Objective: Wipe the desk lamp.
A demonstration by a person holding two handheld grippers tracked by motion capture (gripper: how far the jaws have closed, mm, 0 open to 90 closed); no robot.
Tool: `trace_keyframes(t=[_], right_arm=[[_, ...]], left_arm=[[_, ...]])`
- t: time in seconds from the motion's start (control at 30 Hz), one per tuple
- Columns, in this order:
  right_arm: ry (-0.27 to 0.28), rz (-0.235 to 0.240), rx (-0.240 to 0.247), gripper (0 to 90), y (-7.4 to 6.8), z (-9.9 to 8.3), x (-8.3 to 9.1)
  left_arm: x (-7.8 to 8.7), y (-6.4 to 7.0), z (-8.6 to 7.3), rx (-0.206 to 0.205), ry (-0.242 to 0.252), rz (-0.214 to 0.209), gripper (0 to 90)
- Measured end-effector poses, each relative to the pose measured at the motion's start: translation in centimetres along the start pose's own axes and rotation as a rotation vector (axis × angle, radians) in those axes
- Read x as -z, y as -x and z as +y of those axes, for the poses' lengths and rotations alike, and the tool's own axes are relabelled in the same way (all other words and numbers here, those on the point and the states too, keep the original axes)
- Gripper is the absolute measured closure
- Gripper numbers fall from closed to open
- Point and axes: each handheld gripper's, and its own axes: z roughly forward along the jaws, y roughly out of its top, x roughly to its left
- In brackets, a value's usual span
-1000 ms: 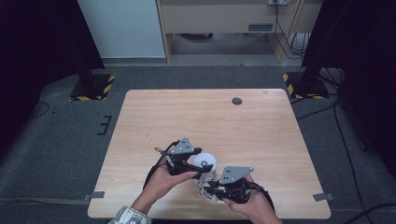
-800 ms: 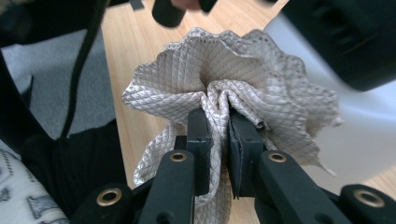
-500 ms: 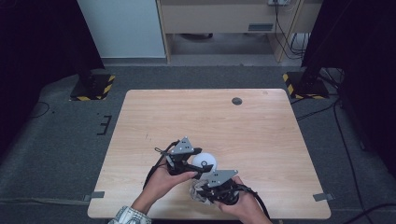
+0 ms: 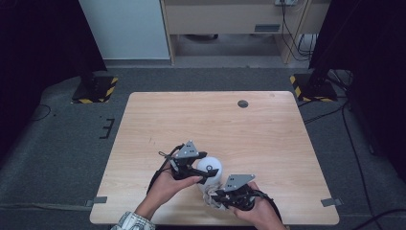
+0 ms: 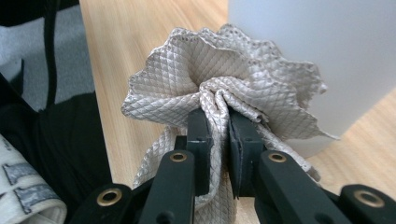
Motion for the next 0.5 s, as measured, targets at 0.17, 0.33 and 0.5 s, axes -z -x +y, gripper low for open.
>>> trace_keyframes(t=[0.17, 0.33, 0.5], right_arm=[[0.059, -0.001, 0.006, 80.9, -0.3, 1.1, 1.4], [0.093, 0.001, 0.024, 80.9, -0.7, 2.4, 1.9], [0.079, 0.011, 0.032, 80.9, -0.8, 2.5, 0.9]], left_arm=[[-0.1, 0.0, 0.1, -0.002, -0.002, 0.000, 21.2], [-0.2, -0.1, 0.2, 0.002, -0.001, -0.002, 21.2], [-0.3, -0.1, 0.2, -0.003, 0.001, -0.003, 21.2]])
